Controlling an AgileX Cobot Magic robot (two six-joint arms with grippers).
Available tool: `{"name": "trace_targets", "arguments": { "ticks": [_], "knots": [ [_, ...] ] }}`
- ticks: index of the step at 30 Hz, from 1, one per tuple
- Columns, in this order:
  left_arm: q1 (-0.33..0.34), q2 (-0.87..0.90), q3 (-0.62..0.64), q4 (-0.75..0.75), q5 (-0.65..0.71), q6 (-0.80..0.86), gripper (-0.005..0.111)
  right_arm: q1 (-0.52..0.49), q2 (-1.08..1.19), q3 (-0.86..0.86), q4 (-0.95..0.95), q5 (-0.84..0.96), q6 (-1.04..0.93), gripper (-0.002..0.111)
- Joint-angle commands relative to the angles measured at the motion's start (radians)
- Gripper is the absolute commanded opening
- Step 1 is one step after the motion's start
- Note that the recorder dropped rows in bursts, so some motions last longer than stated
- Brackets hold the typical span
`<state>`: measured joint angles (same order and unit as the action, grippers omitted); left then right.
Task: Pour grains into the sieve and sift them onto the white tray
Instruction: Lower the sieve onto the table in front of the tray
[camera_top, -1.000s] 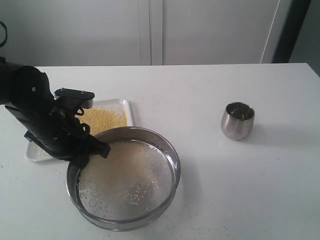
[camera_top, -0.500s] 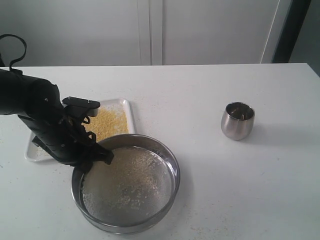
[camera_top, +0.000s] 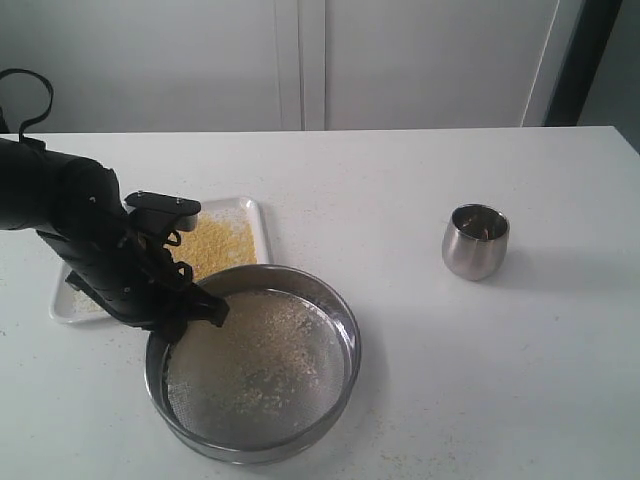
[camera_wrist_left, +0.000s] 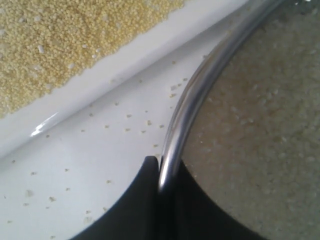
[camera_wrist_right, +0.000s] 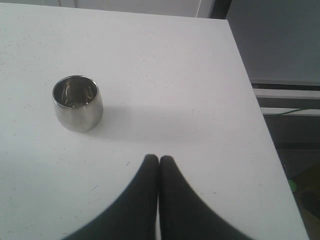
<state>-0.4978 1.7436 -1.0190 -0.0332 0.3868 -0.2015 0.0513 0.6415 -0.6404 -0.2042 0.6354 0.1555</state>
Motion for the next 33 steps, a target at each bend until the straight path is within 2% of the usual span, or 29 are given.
{"name": "trace_targets", "arguments": {
  "ticks": [1,28,30,33],
  "knots": [
    [-0.005,-0.005,-0.001,-0.029,-0.004,-0.004,0.000,-0.005,-0.001,0.003,0.002,-0.009,0.005,0.000],
    [-0.005,0.046,-0.001,-0.038,0.002,-0.004,0.000,-0.005,-0.001,0.003,0.002,-0.009,0.025,0.000],
    [-0.005,0.046,-0.001,-0.038,0.005,-0.004,0.005,-0.005,-0.001,0.003,0.002,-0.009,0.025,0.000],
    [-0.005,0.046,-0.001,-0.038,0.005,-0.004,0.021,-0.005,-0.001,0.003,0.002,-0.009,0.025,0.000]
  ]
}}
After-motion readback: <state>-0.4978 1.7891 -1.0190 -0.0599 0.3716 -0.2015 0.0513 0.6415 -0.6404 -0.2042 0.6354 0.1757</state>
